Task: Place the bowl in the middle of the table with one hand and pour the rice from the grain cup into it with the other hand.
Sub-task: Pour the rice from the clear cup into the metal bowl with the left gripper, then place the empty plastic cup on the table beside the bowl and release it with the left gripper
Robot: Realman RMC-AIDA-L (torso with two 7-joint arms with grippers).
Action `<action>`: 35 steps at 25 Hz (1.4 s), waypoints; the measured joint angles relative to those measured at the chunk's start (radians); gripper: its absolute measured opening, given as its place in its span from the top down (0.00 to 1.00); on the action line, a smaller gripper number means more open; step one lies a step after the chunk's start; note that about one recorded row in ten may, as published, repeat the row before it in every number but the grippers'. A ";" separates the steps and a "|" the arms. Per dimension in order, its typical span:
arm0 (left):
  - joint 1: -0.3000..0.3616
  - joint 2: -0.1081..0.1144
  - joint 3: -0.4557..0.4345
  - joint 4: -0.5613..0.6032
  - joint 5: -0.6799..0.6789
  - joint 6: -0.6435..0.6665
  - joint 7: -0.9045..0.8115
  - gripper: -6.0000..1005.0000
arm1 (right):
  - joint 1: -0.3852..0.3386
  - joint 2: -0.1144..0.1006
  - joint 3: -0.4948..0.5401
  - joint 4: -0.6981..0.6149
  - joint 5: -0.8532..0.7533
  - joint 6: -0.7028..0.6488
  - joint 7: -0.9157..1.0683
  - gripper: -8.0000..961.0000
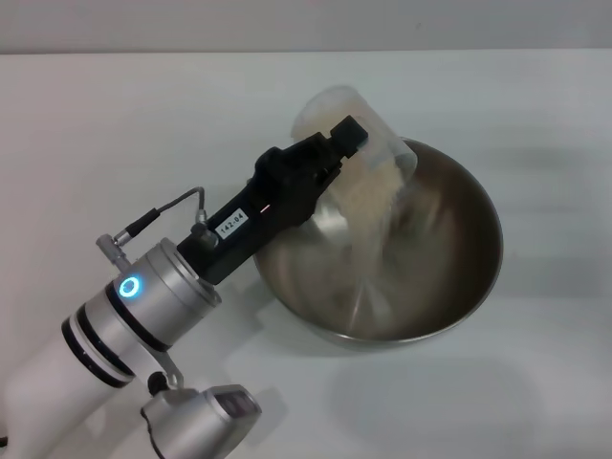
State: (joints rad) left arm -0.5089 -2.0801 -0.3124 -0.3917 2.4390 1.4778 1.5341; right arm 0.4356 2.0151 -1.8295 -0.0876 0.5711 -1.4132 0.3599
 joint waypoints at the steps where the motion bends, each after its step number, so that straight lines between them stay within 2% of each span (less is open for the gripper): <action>1: -0.003 0.000 0.001 0.000 0.001 -0.003 0.021 0.97 | 0.000 0.000 0.000 0.000 0.000 0.002 -0.003 0.43; 22: -0.028 0.002 -0.002 0.009 0.003 -0.034 0.488 0.97 | 0.003 -0.010 0.014 0.000 0.007 0.036 -0.004 0.43; 32: -0.024 0.003 -0.005 0.008 0.003 -0.053 0.493 0.97 | 0.003 -0.010 0.017 0.000 0.009 0.053 -0.004 0.43; 34: -0.022 0.003 -0.002 0.005 0.003 -0.073 0.475 0.97 | 0.005 -0.011 0.021 -0.001 0.009 0.059 -0.004 0.43; 35: -0.019 0.003 0.000 0.003 0.003 -0.088 0.413 0.97 | 0.006 -0.011 0.021 -0.002 0.009 0.061 -0.004 0.43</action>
State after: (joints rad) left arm -0.5278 -2.0770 -0.3129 -0.3891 2.4419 1.3901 1.9472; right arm 0.4415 2.0041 -1.8084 -0.0894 0.5799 -1.3521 0.3559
